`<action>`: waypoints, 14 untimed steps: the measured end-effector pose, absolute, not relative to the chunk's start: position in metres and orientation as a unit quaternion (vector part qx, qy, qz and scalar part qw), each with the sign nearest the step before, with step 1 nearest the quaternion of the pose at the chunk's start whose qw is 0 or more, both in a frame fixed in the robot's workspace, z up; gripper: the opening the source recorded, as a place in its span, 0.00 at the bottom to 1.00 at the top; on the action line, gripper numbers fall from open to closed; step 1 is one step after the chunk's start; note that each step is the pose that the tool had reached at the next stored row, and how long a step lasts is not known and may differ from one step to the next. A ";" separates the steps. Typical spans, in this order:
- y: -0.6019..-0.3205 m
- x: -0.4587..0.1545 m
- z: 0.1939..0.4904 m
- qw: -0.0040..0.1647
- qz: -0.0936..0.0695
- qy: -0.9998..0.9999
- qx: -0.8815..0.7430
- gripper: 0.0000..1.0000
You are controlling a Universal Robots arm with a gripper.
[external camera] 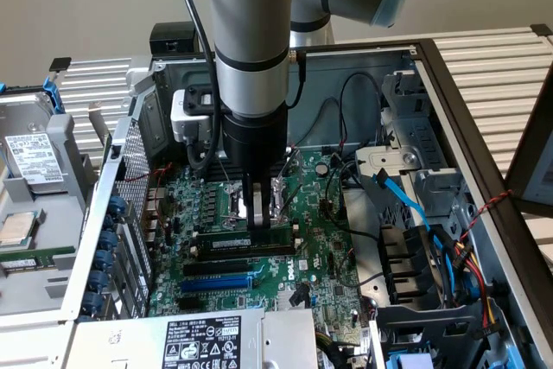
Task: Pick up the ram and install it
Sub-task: 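Insert the ram into the slot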
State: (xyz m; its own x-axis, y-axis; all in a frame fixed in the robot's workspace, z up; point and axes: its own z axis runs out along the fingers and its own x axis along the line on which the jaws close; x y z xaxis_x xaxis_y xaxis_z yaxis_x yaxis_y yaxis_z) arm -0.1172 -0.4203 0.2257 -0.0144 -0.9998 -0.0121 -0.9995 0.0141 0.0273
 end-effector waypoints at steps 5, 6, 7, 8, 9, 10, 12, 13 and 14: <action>-0.420 -0.117 0.226 0.005 -0.014 -0.712 0.702 0.15; -0.420 -0.117 0.226 0.005 -0.014 -0.712 0.702 0.15; -0.420 -0.117 0.226 0.005 -0.014 -0.712 0.702 0.21; -0.420 -0.117 0.226 0.005 -0.014 -0.712 0.702 0.21; -0.420 -0.117 0.226 0.005 -0.014 -0.712 0.702 0.21; -0.420 -0.117 0.226 0.005 -0.014 -0.712 0.702 0.21; -0.420 -0.117 0.226 0.005 -0.014 -0.712 0.702 0.21; -0.420 -0.117 0.226 0.005 -0.014 -0.712 0.702 0.21; -0.420 -0.117 0.229 0.005 -0.014 -0.712 0.702 0.21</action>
